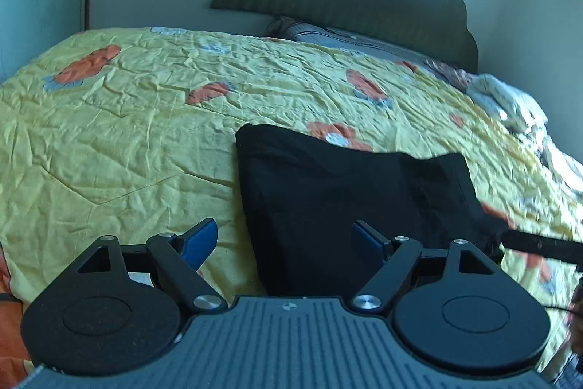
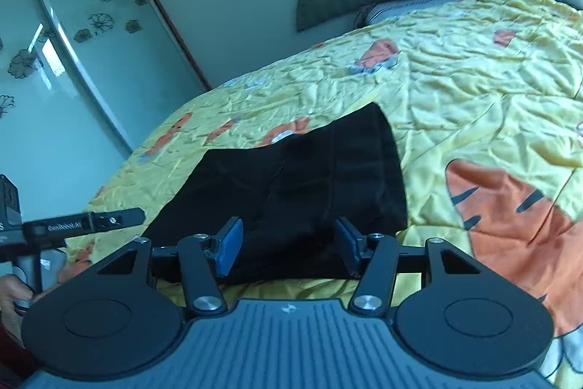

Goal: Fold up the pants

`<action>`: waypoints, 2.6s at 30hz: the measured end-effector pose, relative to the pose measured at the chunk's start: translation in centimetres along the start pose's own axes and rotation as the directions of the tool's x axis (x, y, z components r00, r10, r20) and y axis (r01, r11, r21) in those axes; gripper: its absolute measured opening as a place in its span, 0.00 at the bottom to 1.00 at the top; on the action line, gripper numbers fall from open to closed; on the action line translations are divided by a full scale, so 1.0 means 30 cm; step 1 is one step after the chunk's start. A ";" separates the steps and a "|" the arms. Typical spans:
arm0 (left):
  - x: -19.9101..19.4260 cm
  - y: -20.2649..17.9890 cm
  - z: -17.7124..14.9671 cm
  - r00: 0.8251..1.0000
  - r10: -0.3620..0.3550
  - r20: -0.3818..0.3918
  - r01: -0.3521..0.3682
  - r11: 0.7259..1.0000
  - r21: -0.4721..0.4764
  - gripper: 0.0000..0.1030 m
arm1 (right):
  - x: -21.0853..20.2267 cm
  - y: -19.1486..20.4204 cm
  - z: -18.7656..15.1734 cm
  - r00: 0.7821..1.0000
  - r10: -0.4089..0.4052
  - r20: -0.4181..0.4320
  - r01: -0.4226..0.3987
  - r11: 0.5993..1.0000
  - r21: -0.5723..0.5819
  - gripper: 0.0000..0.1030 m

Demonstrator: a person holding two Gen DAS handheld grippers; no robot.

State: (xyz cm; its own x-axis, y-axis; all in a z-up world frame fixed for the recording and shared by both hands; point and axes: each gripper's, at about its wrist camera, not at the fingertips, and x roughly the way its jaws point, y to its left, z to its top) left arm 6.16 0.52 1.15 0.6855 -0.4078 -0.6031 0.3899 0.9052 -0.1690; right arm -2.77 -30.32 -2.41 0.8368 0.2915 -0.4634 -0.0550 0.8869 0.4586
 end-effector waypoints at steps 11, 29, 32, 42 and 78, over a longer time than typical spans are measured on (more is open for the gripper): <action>-0.051 -0.053 -0.136 0.998 -0.044 -0.053 0.059 0.949 0.311 0.80 | 0.075 -0.158 0.004 0.996 -0.025 0.081 0.000 0.957 0.290 0.53; -0.050 -0.024 -0.104 0.997 0.080 0.018 -0.082 0.969 0.234 0.61 | 0.093 -0.097 0.003 0.989 -0.140 0.047 0.135 0.987 0.087 0.11; -0.085 -0.037 -0.110 0.993 0.113 0.038 -0.119 0.961 0.249 0.61 | 0.084 -0.101 0.001 0.990 -0.132 0.056 0.126 0.987 0.098 0.20; -0.199 -0.020 -0.085 0.997 0.074 0.033 -0.081 0.961 0.265 0.59 | -0.004 0.021 0.090 0.937 -0.284 0.202 0.316 0.936 -0.152 0.34; 0.154 -0.188 0.012 0.965 0.242 -0.100 -0.235 0.969 0.075 0.92 | 0.183 0.212 -0.048 0.975 -0.223 0.001 0.213 0.932 -0.293 0.84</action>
State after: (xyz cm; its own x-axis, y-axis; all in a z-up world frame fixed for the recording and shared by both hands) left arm 7.36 -6.50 -0.41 0.6947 -0.1624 -0.7008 0.2624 0.9642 0.0367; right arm 0.69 -22.59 -3.12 0.8284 0.0861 -0.5535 -0.0325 0.9938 0.1059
